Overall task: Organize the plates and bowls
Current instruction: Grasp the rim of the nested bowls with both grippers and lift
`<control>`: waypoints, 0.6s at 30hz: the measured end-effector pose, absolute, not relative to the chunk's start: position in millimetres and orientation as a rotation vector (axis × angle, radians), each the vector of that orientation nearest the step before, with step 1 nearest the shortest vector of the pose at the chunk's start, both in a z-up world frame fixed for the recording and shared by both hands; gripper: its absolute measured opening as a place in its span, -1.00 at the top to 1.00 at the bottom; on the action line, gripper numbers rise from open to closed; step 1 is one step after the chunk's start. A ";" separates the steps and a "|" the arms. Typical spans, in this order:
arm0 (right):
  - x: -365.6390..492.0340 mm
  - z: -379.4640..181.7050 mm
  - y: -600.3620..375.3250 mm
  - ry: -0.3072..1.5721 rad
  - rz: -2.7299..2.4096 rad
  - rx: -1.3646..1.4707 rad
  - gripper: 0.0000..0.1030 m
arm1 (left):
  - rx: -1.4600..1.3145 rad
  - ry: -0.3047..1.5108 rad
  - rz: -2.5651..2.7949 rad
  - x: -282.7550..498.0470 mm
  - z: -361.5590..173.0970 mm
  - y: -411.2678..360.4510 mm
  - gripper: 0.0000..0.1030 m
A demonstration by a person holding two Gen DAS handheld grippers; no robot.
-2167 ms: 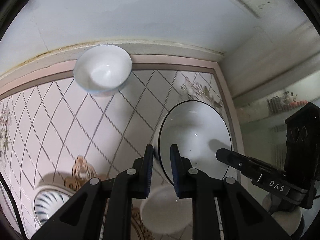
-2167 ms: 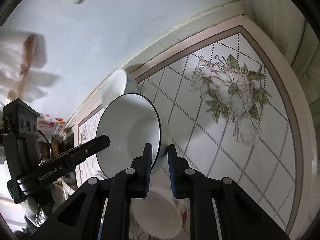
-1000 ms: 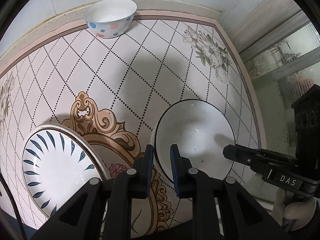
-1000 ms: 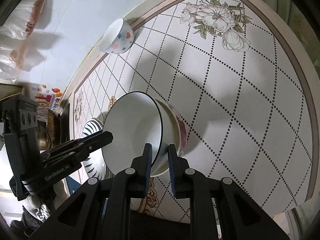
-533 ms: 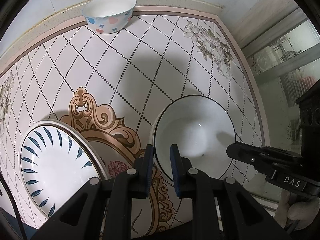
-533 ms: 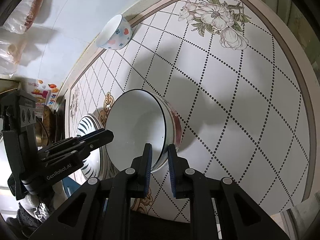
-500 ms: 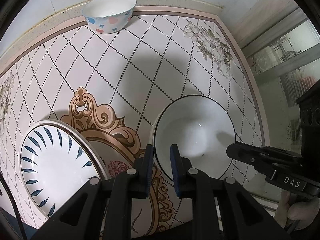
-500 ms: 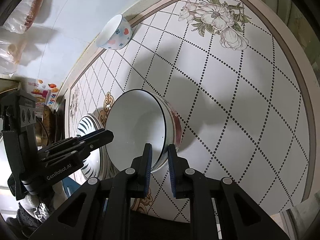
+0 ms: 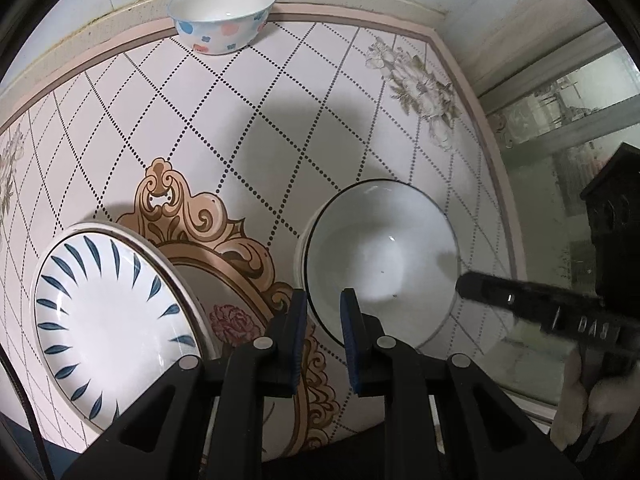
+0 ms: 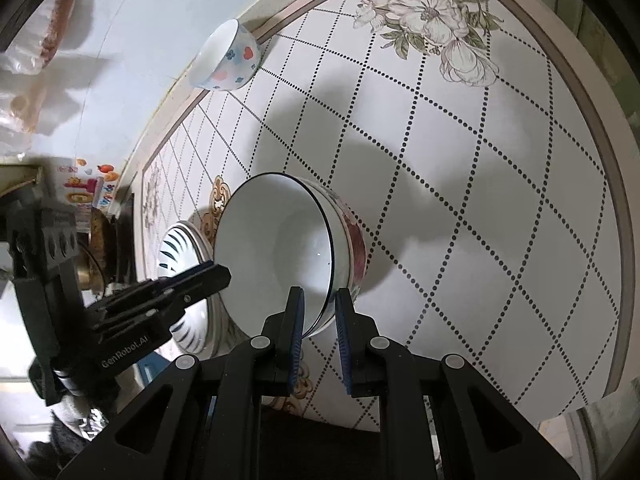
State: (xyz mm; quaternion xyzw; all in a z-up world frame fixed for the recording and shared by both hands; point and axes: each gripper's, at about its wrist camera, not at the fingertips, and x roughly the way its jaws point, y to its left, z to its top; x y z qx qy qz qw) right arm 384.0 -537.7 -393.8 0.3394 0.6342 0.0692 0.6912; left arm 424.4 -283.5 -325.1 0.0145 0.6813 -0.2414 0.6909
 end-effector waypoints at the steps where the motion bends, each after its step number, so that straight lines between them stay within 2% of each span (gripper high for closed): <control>1: 385.2 -390.1 -540.8 1.413 0.154 0.767 0.65 | 0.018 1.521 -0.545 425.0 -319.9 -282.3 0.71; 3: 390.9 -379.1 -547.7 1.398 0.155 0.773 0.55 | -0.020 1.505 -0.554 431.2 -305.5 -279.3 0.69; 4: 394.8 -372.9 -550.5 1.388 0.155 0.773 0.41 | -0.037 1.501 -0.550 436.2 -300.6 -278.7 0.67; 5: 403.2 -364.5 -553.6 1.368 0.158 0.770 0.32 | -0.071 1.499 -0.542 445.4 -295.7 -276.8 0.57; 7: 419.4 -353.2 -555.5 1.338 0.164 0.766 0.11 | -0.136 1.497 -0.535 467.9 -291.9 -272.8 0.55; 13: 506.6 -335.0 -552.5 1.244 0.193 0.752 0.09 | -0.225 1.445 -0.405 562.8 -296.2 -262.0 0.55; 18: 586.8 -344.0 -543.2 1.223 0.198 0.709 0.09 | -0.304 1.449 -0.302 635.0 -315.6 -241.2 0.55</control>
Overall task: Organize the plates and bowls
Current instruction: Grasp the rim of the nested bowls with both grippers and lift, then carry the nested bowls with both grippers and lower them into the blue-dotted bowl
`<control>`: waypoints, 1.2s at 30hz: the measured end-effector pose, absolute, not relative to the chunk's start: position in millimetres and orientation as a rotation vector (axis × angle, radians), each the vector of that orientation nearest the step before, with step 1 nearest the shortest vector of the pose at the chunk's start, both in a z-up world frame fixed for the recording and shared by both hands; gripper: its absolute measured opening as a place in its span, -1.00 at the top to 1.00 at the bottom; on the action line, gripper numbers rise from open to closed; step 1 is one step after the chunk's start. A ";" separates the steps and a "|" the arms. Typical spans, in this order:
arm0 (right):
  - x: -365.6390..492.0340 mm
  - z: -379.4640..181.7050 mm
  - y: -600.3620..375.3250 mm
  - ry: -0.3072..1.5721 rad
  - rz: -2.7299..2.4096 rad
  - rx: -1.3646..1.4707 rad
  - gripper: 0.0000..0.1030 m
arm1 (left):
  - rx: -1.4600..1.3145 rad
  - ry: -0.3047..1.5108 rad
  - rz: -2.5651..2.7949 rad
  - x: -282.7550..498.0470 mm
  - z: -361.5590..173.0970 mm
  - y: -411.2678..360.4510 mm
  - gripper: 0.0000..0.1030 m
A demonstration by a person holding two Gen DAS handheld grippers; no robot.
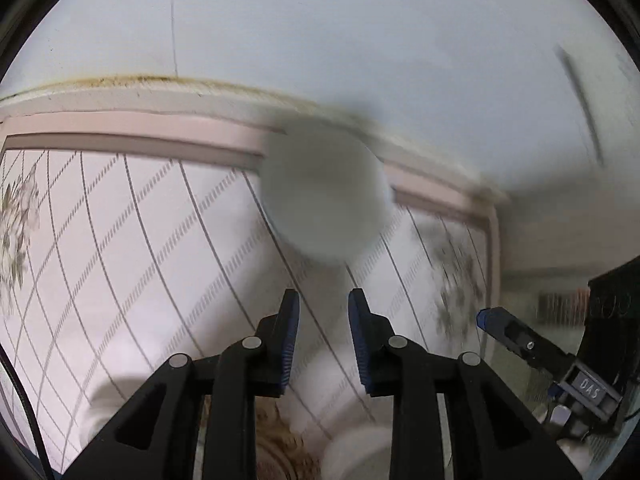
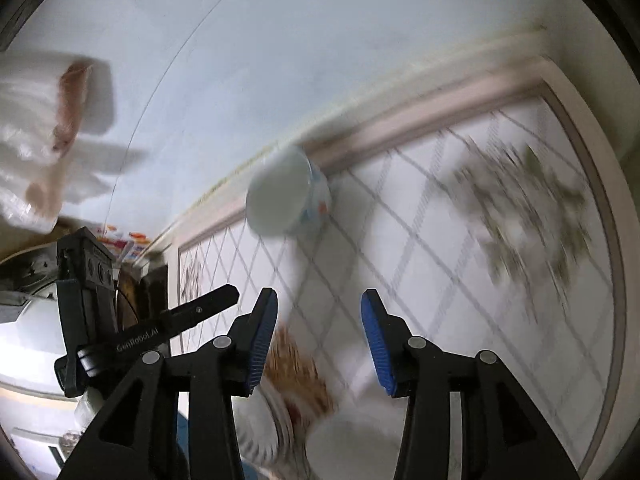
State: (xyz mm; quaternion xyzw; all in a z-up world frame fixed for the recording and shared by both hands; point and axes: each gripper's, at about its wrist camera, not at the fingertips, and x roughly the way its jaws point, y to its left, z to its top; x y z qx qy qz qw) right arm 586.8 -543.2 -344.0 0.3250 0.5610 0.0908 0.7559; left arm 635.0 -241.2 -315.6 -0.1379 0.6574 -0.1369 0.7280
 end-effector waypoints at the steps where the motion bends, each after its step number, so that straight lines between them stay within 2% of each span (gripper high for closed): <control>1: 603.1 -348.8 -540.7 1.233 0.190 0.697 0.09 | -0.318 1.457 -0.288 645.7 -320.9 -236.8 0.55; 7: 680.1 -391.5 -526.7 1.323 0.195 0.664 0.09 | -0.374 1.537 -0.252 693.5 -362.3 -228.4 0.55; 12: 704.8 -428.1 -513.2 1.373 0.243 0.697 0.12 | -0.426 1.556 -0.260 706.0 -385.0 -225.6 0.56; 14: 710.1 -439.5 -509.1 1.389 0.242 0.685 0.32 | -0.427 1.546 -0.258 706.4 -387.3 -225.9 0.59; 15: 709.7 -443.1 -508.5 1.389 0.250 0.694 0.54 | -0.427 1.539 -0.261 707.4 -388.2 -225.9 0.59; 16: 709.8 -445.4 -508.4 1.383 0.262 0.717 0.65 | -0.414 1.530 -0.260 706.4 -385.9 -226.9 0.63; 17: 710.2 -445.3 -507.8 1.377 0.264 0.718 0.65 | -0.395 1.518 -0.256 705.5 -384.2 -228.2 0.69; 20: 705.9 -443.5 -505.5 1.362 0.253 0.694 0.65 | -0.356 1.487 -0.265 701.4 -379.9 -228.2 0.71; 36: 636.0 -405.2 -504.5 1.304 0.222 0.635 0.69 | -0.228 1.404 -0.353 633.4 -325.9 -235.0 0.71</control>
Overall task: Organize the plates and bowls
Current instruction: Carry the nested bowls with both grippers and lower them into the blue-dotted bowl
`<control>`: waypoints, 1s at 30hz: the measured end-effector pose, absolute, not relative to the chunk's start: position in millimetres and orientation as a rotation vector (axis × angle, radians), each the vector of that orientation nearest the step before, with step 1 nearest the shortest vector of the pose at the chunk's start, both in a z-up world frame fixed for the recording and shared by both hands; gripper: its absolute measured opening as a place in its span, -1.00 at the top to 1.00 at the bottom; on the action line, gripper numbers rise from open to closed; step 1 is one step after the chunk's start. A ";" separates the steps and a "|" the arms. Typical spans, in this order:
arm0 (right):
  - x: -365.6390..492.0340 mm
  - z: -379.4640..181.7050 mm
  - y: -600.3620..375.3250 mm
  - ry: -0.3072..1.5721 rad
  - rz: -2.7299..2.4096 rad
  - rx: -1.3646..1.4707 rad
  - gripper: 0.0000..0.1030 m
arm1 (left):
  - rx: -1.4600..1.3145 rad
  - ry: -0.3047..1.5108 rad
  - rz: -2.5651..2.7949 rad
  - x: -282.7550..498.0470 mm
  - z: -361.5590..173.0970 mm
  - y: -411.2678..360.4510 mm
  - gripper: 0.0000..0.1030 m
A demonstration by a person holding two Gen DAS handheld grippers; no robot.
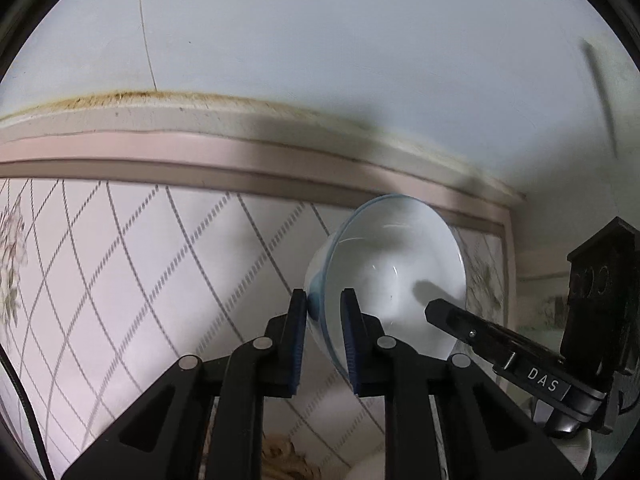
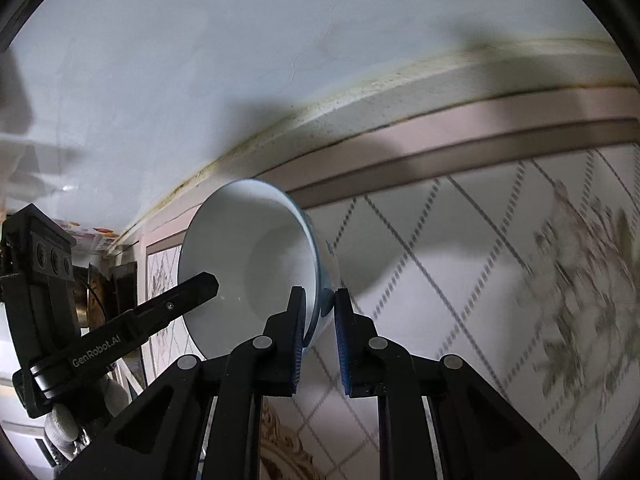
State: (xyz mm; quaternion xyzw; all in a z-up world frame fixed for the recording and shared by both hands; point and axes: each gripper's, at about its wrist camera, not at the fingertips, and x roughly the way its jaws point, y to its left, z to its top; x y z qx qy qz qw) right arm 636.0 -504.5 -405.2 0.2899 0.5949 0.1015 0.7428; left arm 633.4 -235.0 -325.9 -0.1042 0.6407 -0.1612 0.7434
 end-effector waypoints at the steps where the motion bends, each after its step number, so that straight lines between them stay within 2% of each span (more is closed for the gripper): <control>1: 624.7 -399.2 -505.6 1.297 0.219 0.628 0.69 | -0.215 1.402 -0.364 625.0 -321.3 -236.3 0.71; 12: 508.1 -347.2 -520.3 1.262 0.182 0.630 0.69 | -0.153 1.351 -0.516 533.7 -262.5 -259.8 0.71; 18: 450.0 -322.6 -532.3 1.251 0.161 0.621 0.69 | -0.116 1.338 -0.562 489.3 -252.0 -284.3 0.71; 30: 387.6 -340.1 -525.6 1.315 0.179 0.643 0.69 | -0.083 1.377 -0.552 436.4 -267.6 -278.8 0.71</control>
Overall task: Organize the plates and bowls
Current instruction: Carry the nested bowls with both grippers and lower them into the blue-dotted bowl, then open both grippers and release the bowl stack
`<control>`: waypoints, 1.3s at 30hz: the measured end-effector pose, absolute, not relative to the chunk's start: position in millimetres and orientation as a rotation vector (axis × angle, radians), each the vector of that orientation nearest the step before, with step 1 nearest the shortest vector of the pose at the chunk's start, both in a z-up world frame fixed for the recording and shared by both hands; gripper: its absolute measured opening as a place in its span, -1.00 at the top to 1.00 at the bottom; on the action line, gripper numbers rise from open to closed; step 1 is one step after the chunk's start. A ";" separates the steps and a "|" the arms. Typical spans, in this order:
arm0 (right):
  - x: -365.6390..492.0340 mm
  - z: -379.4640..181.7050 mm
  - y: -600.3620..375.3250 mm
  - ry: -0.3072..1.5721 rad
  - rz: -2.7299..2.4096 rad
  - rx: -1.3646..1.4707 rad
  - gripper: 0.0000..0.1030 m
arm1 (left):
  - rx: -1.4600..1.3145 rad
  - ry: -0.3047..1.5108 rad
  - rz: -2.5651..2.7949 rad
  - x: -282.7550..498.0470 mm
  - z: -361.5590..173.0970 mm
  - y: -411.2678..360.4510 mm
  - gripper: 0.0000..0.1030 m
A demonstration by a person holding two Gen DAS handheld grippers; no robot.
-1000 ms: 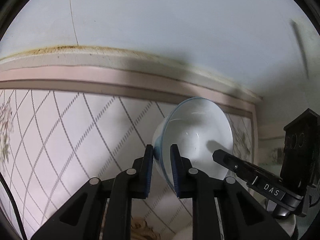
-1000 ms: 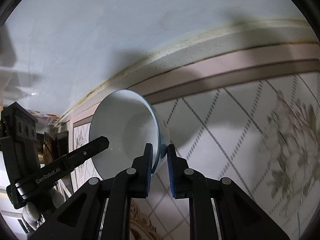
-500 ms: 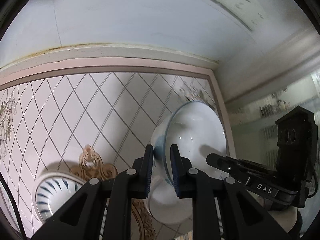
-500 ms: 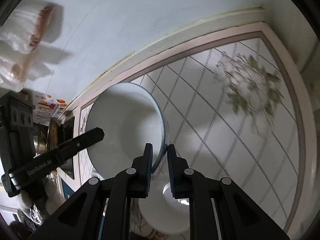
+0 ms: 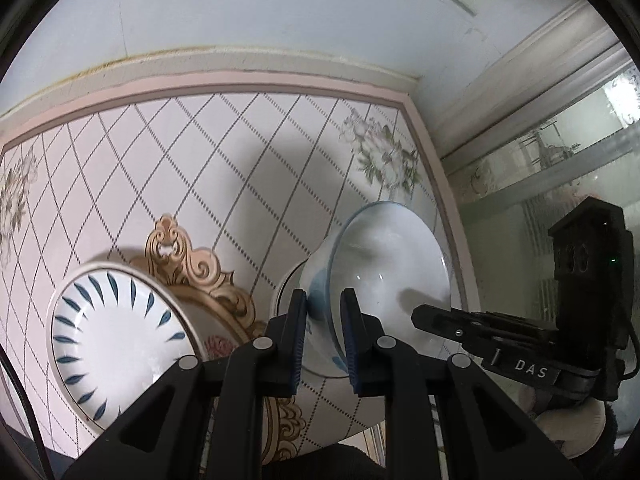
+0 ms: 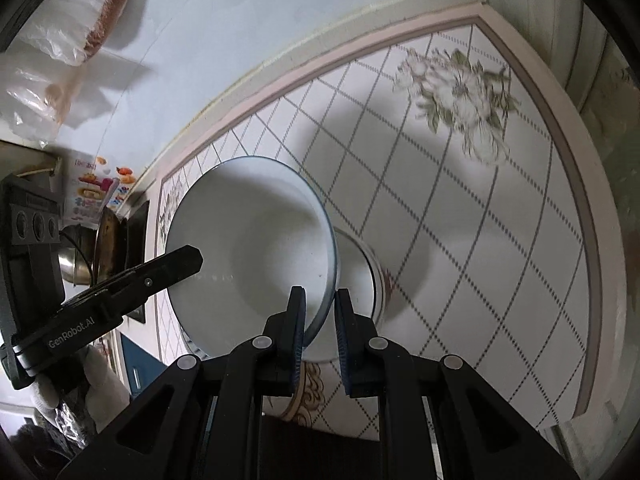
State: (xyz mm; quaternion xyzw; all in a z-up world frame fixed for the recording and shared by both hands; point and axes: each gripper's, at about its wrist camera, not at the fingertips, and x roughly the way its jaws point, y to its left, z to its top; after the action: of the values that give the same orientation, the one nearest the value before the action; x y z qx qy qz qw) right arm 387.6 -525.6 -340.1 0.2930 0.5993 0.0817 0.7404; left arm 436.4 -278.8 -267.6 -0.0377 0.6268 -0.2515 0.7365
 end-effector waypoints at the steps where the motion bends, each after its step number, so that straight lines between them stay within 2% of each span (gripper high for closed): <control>1: 386.0 -342.1 -524.6 1.321 0.183 0.640 0.68 | -0.083 1.385 -0.548 435.0 -271.0 -277.9 0.71; 21: 387.9 -365.6 -524.1 1.361 0.169 0.612 0.66 | -0.052 1.473 -0.504 426.3 -315.2 -280.7 0.71; 39: 388.9 -374.7 -522.5 1.366 0.160 0.606 0.66 | -0.022 1.484 -0.483 426.2 -321.8 -284.7 0.71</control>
State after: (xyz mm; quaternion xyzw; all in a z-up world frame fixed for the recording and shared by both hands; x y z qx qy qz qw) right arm 388.9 -522.5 -374.7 0.2753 0.6203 0.0727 0.7308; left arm 426.2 -284.7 -321.8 -0.0100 0.6689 -0.2178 0.7107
